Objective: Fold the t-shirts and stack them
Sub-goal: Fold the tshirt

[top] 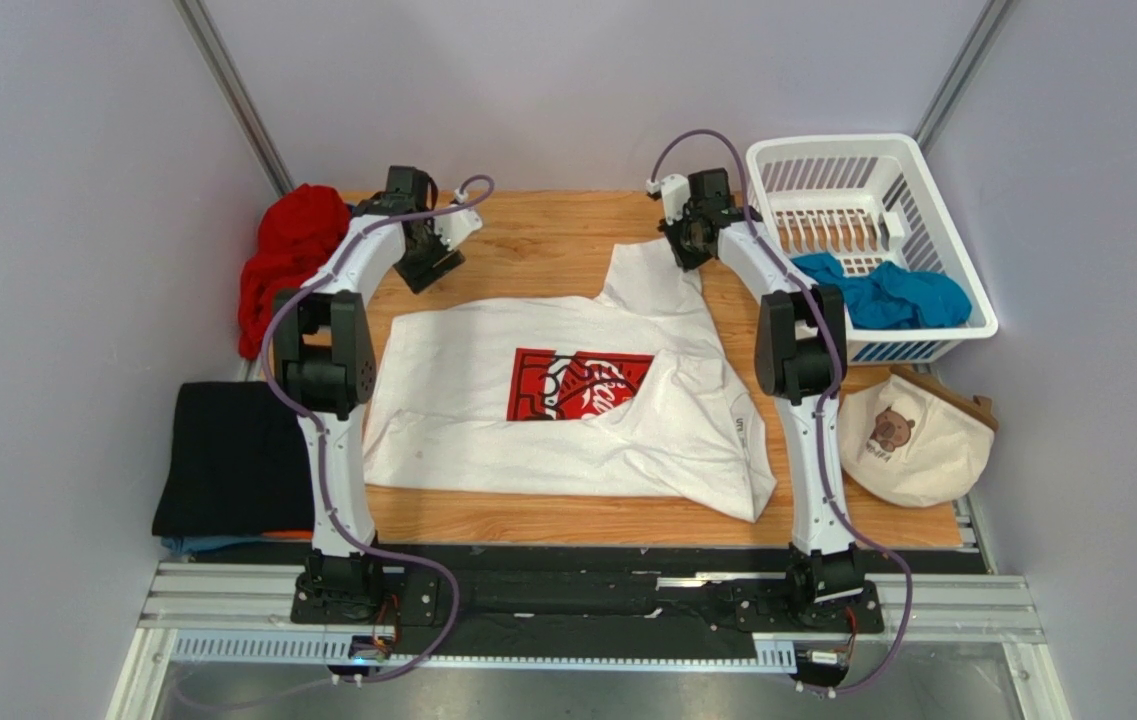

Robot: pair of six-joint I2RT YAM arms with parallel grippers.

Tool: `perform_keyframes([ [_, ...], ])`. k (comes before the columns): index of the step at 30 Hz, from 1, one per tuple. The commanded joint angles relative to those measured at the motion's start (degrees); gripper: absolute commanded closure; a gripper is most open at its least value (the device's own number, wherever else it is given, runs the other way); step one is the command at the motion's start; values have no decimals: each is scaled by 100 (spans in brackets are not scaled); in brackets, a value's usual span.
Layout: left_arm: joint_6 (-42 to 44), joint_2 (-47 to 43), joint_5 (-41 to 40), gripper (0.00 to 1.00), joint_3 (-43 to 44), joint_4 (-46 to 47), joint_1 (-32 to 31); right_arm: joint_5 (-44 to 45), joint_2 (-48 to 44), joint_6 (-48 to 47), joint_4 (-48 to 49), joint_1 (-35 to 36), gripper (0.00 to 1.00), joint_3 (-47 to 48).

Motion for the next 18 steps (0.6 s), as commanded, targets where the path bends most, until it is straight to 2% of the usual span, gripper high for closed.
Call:
perform_keyframes([
  [1, 394, 72, 1115, 29, 243, -1193, 33, 153, -225, -167, -189, -11, 100, -314],
  [7, 631, 107, 1519, 31, -29, -1571, 42, 100, -348, -159, -171, -11, 100, -551],
  [15, 675, 327, 1432, 33, -65, -1615, 50, 48, -524, -167, -153, -11, 100, -859],
  [18, 675, 441, 1432, 39, 32, -1624, 50, 39, -603, -176, -136, -11, 100, -990],
])
